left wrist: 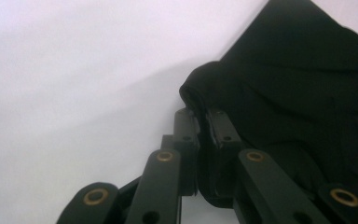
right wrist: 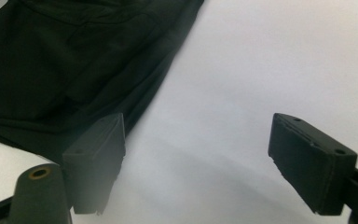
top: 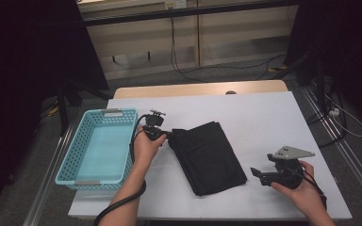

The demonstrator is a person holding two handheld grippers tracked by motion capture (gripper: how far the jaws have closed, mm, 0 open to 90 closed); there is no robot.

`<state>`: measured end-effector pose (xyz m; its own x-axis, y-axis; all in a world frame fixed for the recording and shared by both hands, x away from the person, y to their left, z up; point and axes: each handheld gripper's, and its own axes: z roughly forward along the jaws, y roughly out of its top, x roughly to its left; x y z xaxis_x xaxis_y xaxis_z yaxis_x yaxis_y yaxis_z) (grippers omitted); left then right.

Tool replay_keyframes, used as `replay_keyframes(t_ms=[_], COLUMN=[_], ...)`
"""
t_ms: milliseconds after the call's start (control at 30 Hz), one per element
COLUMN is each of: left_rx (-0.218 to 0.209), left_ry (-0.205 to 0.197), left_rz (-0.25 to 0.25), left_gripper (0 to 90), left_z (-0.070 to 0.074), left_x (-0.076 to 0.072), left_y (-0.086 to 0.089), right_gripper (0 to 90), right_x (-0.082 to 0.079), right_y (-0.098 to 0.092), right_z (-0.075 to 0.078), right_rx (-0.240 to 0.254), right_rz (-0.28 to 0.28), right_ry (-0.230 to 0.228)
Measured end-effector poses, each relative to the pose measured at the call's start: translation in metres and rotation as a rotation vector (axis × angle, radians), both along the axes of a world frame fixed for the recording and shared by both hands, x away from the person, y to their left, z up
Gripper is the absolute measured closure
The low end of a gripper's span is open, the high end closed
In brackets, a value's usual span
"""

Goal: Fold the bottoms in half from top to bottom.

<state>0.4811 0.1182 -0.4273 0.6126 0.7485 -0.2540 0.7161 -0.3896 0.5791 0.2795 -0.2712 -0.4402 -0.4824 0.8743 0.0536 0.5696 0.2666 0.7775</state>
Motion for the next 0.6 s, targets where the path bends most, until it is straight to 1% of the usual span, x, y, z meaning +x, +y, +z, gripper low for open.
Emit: replay_keyframes(t_ms=[33, 167, 200, 300, 367, 400, 433, 467, 500, 533, 567, 600], left_rx=[-0.007, 0.008, 0.006, 0.012, 0.016, 0.025, 0.026, 0.025, 0.022, 0.032, 0.031, 0.033], left_ry=[-0.002, -0.001, -0.001, -0.009, -0.019, -0.035, -0.039, -0.038, -0.038, -0.048, -0.063, -0.069], left_rz=[0.006, 0.013, 0.015, 0.026, 0.021, 0.028, 0.035, 0.042, 0.049, 0.052, 0.061, 0.058], left_gripper=[85.4, 85.9, 85.9, 86.1, 85.5, 81.7, 76.4, 69.1, 59.9, 49.2, 42.5, 40.2], left_z=[0.000, -0.002, -0.003, -0.003, -0.004, -0.003, -0.003, -0.002, -0.001, 0.000, 0.001, 0.003], left_x=[0.002, 0.009, 0.011, 0.013, 0.012, 0.011, 0.009, 0.008, 0.007, 0.006, 0.004, 0.002], left_y=[0.000, -0.003, -0.003, -0.004, -0.004, -0.004, -0.003, -0.002, 0.000, 0.001, 0.002, 0.003], right_gripper=[18.6, 18.5, 18.5, 18.5, 18.0, 17.4, 17.4, 17.2, 17.0, 16.9, 16.7, 16.5], right_x=[0.000, 0.001, 0.002, 0.003, 0.004, 0.004, 0.005, 0.005, 0.005, 0.006, 0.007, 0.008], right_y=[0.000, 0.003, 0.004, 0.009, 0.013, 0.016, 0.019, 0.023, 0.026, 0.030, 0.034, 0.038], right_z=[0.000, -0.001, -0.001, 0.000, 0.000, 0.000, 0.001, 0.001, 0.001, 0.001, 0.001, 0.001], right_rx=[0.000, 0.011, 0.012, 0.010, 0.015, 0.024, 0.033, 0.038, 0.039, 0.039, 0.037, 0.034], right_rz=[0.001, 0.005, 0.006, 0.008, 0.011, 0.016, 0.023, 0.026, 0.032, 0.034, 0.035, 0.043], right_ry=[0.001, 0.003, 0.003, 0.001, -0.001, -0.005, -0.008, -0.010, -0.012, -0.014, -0.014, -0.015])
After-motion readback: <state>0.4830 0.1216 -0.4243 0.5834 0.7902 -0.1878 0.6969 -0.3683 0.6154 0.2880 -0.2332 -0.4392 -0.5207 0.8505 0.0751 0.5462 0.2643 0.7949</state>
